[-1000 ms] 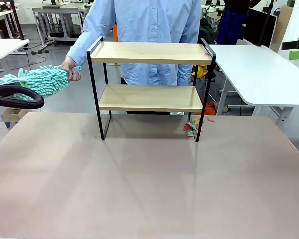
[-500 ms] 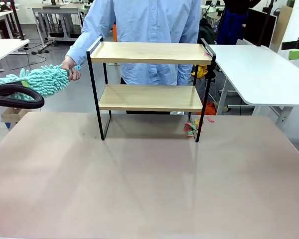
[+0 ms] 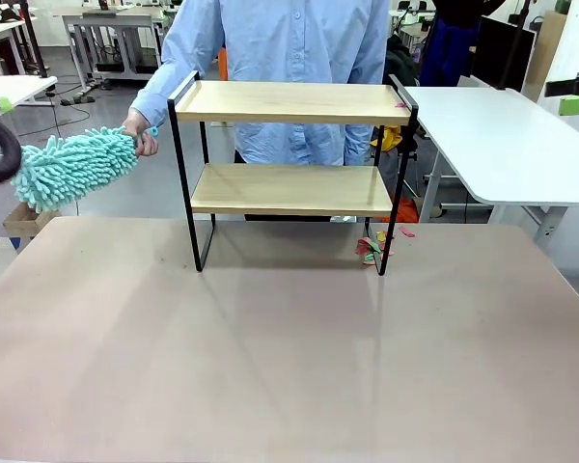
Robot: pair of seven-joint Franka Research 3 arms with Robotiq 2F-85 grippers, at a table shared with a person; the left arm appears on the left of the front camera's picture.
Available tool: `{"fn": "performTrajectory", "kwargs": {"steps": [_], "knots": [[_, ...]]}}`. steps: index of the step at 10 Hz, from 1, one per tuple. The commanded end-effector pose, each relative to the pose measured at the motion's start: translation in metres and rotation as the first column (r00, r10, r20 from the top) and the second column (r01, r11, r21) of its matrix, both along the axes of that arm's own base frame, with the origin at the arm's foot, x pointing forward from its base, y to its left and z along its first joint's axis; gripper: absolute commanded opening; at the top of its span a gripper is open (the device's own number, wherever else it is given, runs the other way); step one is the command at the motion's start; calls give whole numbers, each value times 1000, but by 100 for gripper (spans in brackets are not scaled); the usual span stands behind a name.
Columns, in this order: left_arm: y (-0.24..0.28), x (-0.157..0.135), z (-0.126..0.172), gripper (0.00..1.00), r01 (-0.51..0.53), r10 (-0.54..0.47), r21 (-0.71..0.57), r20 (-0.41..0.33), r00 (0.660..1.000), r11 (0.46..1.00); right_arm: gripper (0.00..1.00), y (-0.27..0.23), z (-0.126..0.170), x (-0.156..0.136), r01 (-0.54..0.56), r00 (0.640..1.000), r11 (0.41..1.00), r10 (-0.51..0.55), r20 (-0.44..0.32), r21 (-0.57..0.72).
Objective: Clean the shelf.
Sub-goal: Hand the Duster back to the human.
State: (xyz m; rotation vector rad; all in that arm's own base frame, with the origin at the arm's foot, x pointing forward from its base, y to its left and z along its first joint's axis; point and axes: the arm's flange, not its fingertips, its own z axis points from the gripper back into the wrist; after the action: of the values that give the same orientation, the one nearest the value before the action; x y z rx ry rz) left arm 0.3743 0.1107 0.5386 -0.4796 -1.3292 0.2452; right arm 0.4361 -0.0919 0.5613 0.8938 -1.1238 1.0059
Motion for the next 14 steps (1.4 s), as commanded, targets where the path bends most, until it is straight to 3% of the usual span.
{"fn": "performTrajectory", "kwargs": {"steps": [1,5,14], "knots": [[34,-16,48,100,-39,41,-89,12,999,995,100,1,4,0,-2,1000,1000,2,-8,1],[86,-39,63,100,-95,105,-186,43,994,978,100,1,4,0,-2,1000,1000,2,-8,1],[86,-38,60,100,-119,128,-166,46,991,979,100,1,4,0,-2,1000,1000,2,-8,1]]}}
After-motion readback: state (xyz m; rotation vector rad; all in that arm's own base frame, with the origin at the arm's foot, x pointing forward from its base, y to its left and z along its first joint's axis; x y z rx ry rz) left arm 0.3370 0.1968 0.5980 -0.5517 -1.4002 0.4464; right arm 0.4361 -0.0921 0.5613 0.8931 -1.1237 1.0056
